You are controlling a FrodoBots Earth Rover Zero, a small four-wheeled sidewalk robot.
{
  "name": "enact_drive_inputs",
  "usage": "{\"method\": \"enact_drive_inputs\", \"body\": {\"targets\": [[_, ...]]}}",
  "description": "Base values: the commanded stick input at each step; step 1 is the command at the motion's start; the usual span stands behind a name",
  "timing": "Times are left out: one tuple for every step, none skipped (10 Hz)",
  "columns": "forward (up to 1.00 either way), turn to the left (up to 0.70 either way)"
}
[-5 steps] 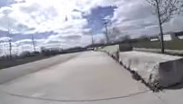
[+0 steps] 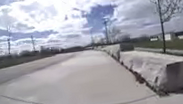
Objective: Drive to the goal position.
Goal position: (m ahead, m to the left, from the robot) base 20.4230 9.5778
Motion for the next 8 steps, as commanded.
{"method": "enact_drive_inputs", "body": {"targets": [[0.0,0.45],[0.0,0.45],[0.0,0.45],[0.0,0.45],[0.0,0.45],[0.0,0.45],[0.0,0.45],[0.7,0.27]]}}
